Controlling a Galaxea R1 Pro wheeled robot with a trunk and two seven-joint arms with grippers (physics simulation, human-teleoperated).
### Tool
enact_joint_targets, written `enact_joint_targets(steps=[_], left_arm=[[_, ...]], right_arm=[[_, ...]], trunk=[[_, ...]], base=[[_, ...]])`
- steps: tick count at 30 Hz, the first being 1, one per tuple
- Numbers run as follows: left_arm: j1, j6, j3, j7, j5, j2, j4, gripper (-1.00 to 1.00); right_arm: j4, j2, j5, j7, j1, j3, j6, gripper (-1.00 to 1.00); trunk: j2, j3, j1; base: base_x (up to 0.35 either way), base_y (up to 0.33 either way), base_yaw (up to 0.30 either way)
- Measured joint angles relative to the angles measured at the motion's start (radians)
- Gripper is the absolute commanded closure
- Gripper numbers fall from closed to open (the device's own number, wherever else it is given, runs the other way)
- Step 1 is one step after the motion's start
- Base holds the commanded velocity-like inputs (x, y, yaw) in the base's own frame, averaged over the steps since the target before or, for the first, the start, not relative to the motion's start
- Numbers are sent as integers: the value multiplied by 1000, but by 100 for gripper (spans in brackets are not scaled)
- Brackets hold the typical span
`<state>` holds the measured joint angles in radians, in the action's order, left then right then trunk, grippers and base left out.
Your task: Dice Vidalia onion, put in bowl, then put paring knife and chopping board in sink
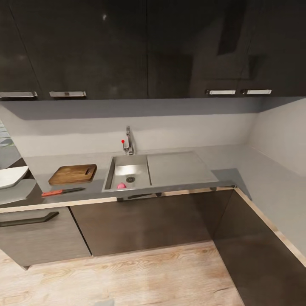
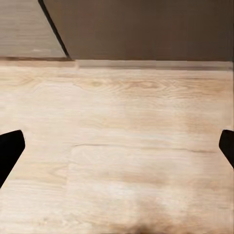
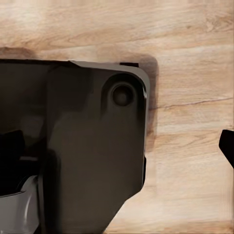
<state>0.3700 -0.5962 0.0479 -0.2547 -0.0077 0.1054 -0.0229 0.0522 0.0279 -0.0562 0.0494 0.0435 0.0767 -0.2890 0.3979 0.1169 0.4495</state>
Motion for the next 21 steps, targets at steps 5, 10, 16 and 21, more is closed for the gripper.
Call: enact_joint_targets(steps=[5,10,16,21], left_arm=[[1,497,-3,5,1,12,288,-100],[1,897,-38,9,1,23,605,-100],[1,1286,-119,12,4,28,1002,-100],[0,1525,-146,11,6,29,1273,-100]], right_arm=[[-22,-1,0,0,0,0,0,-100],[-27,-1,0,0,0,0,0,-100],[-28,-1,0,0,0,0,0,-100],[-28,-1,0,0,0,0,0,-100]], trunk=[[0,0,0],[0,0,0],[0,0,0],[0,0,0]], base=[[0,0,0],[0,0,0],[0,0,0],[0,0,0]])
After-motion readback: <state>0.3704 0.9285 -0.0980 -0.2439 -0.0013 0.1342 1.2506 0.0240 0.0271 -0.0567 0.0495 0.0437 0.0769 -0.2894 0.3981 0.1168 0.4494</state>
